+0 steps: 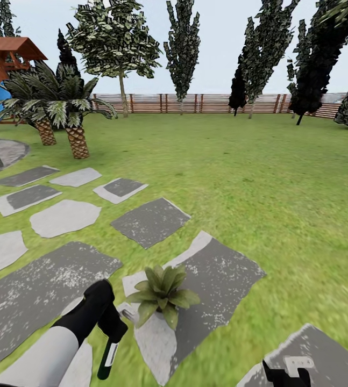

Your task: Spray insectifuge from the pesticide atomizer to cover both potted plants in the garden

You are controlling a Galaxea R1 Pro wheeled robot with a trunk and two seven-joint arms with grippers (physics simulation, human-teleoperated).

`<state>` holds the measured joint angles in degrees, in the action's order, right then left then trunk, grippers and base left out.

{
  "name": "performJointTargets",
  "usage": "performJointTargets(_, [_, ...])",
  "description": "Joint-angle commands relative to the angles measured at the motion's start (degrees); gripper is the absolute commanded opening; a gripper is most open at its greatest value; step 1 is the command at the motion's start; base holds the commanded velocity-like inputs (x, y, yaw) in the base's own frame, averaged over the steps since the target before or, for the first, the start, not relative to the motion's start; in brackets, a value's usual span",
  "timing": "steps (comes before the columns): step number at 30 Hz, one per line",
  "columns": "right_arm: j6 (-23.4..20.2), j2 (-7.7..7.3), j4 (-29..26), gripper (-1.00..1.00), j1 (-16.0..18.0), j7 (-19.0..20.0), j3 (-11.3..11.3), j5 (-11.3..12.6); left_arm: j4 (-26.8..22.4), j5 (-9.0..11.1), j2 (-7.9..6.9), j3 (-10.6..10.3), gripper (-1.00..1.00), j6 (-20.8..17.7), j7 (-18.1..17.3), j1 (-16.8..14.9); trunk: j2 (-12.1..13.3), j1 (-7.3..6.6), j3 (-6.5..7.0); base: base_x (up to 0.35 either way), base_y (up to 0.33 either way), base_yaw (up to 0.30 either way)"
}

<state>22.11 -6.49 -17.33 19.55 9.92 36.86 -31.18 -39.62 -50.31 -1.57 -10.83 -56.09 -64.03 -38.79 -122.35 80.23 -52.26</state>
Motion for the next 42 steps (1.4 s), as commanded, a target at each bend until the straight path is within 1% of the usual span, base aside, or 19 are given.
performJointTargets(1, [0.2,0.01,0.0,1.0,0.1,0.4,0.5,-0.2,-0.1,-0.5,0.0,-0.2,-1.0,-0.3,-0.6,-0.1,0.0,0.02,-0.06,0.286,0.0,0.0])
performJointTargets(5, [0.2,-0.47,0.0,1.0,0.1,0.4,0.5,-0.2,-0.1,-0.5,0.48,-0.3,-1.0,-0.3,-0.6,-0.2,0.0,0.02,-0.06,0.271,0.0,0.0])
performJointTargets(11, [0.2,-0.54,0.0,1.0,0.1,0.4,0.5,-0.2,-0.1,-0.9,0.84,-0.4,-1.0,-0.3,-0.6,-0.6,0.0,0.02,-0.06,0.032,0.0,0.0])
performJointTargets(14, [0.2,-0.54,0.0,1.0,0.1,0.4,0.5,-0.2,-0.1,-2.0,0.75,-0.4,-1.0,-0.3,-0.7,-0.7,0.0,0.02,-0.06,0.002,0.0,0.0])
performJointTargets(15, [0.2,-0.54,0.0,1.0,0.1,0.4,0.5,-0.2,-0.1,-3.2,0.45,-0.4,-1.0,-0.3,-0.7,-0.7,0.0,0.02,-0.06,0.0,0.0,0.0])
performJointTargets(17, [0.2,-0.54,0.0,1.0,0.1,0.4,0.5,-0.2,-0.1,-4.3,0.1,-0.3,-1.0,-0.3,-0.8,-0.9,0.0,0.02,-0.06,0.0,0.0,0.0])
performJointTargets(19, [0.2,-0.54,0.0,1.0,0.1,0.4,0.5,-0.2,-0.1,-4.7,-0.06,-0.3,-1.0,-0.2,-1.2,-1.0,0.0,0.02,-0.06,0.0,0.0,0.0])
performJointTargets(20, [0.2,-0.54,0.0,1.0,0.1,0.4,0.5,-0.2,0.0,-5.0,-0.17,-0.4,-1.0,-0.1,-1.9,-0.8,0.0,0.02,-0.06,0.0,0.0,0.0])
performJointTargets(23, [0.2,-0.54,0.0,1.0,0.1,0.4,0.5,-0.2,0.0,-5.2,-0.19,-0.5,-1.0,0.1,-2.2,-0.4,0.0,0.02,-0.06,0.0,0.0,0.0])
performJointTargets(27, [0.2,-0.54,0.0,1.0,0.1,0.4,0.5,-0.2,0.4,-6.9,-0.12,-0.6,-1.0,0.2,-2.2,0.2,0.0,0.02,-0.06,0.0,0.0,0.0])
performJointTargets(30, [0.2,-0.54,0.1,1.0,0.1,0.4,0.5,-0.2,1.1,-7.4,-0.04,-0.6,-1.0,0.1,-2.3,0.5,0.0,0.02,-0.06,0.0,0.0,0.0])
performJointTargets(33, [0.2,-0.54,0.1,1.0,0.1,0.4,0.5,-0.2,1.3,-7.4,-0.04,-0.5,-1.0,0.0,-2.3,0.2,0.0,0.02,-0.06,0.0,0.0,0.0])
performJointTargets(36, [0.2,-0.54,0.1,1.0,0.1,0.4,0.5,-0.2,1.0,-7.4,0.01,-0.4,-1.0,-0.1,-3.4,-0.4,0.0,0.02,-0.06,0.0,0.0,0.0])
performJointTargets(38, [0.2,-0.54,0.1,1.0,0.1,0.4,0.5,-0.2,0.9,-7.8,0.1,-0.4,-1.0,-0.1,-4.5,-1.5,0.0,0.02,-0.06,0.0,0.0,0.0])
performJointTargets(40, [0.2,-0.54,0.1,1.0,0.1,0.4,0.5,-0.2,1.2,-9.2,0.19,-0.5,-1.0,-0.1,-6.1,-3.7,0.0,0.02,-0.06,0.0,0.0,0.0])
performJointTargets(42, [0.2,-0.54,0.1,1.0,0.1,0.4,0.5,-0.2,1.3,-10.9,0.37,-0.5,-1.0,-0.1,-7.7,-4.8,0.0,0.02,-0.06,0.0,0.0,0.0])
